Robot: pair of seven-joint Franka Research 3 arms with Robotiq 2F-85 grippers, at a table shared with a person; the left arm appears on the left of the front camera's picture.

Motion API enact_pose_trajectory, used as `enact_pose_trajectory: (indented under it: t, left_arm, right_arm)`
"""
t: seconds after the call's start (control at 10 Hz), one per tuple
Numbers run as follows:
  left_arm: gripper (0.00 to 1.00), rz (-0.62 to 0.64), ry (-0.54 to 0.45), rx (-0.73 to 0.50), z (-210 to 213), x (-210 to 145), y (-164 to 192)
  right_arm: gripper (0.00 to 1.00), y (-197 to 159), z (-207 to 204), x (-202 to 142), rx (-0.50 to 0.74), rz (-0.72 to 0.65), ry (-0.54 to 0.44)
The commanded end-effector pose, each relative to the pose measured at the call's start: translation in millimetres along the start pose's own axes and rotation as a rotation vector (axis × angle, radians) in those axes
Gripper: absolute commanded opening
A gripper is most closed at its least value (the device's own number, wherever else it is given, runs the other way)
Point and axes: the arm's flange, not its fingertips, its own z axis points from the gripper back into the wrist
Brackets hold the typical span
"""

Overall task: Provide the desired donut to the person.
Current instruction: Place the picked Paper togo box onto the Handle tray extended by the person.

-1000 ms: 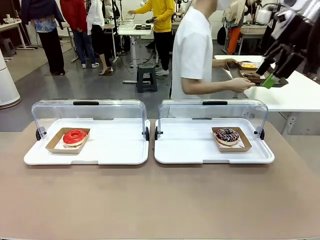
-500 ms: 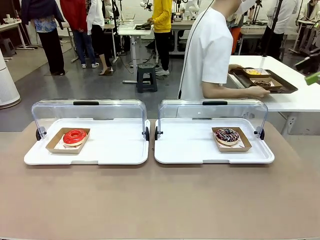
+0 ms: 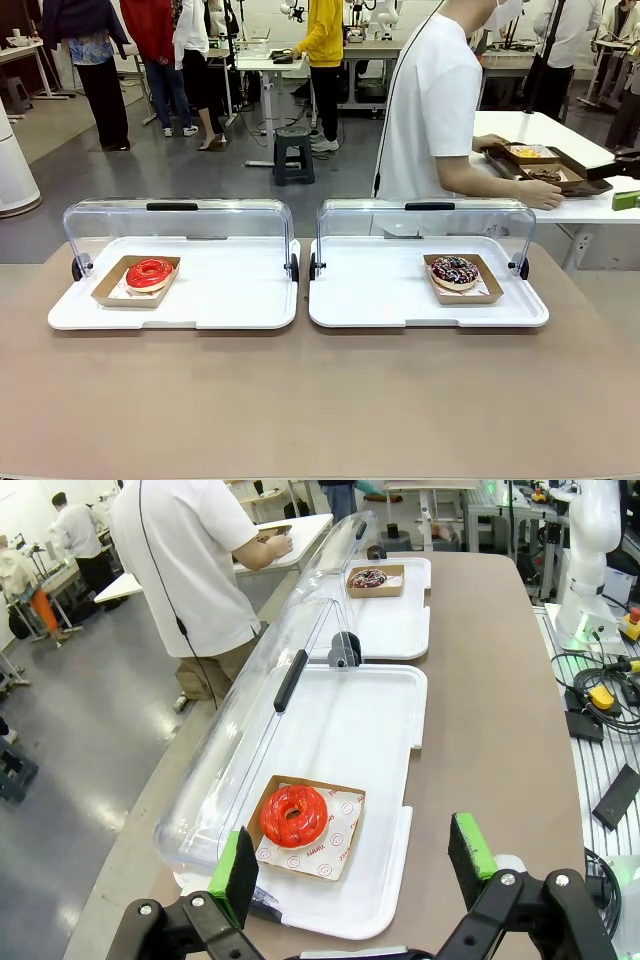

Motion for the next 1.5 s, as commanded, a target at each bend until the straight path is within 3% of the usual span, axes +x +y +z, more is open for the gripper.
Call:
enact_pose_trajectory:
  t: [0.0,0.6,0.7,1.4]
  left_arm:
    - [1.0,-0.004,-0.002,0.001,1.7,0.9,-1.4]
    - [1.0,-0.004,-0.002,0.001,1.7,0.9,-1.4]
    - [1.0,-0.004,-0.002,0.001,1.7,0.9,-1.4]
    - [1.0,-0.004,-0.002,0.001,1.7,0.9,-1.4]
  right_arm:
    - [1.0,-6.2,5.2,8.8,-0.033,-0.026,0.004]
    - [1.0,-3.2,1.5,5.9,-0.092,-0.053,0.12]
    - [1.0,-5.8,8.5,3.6,-0.064,-0.019,0.053]
    - [1.0,-5.8,8.5,3.6,-0.064,-0.019,0.053]
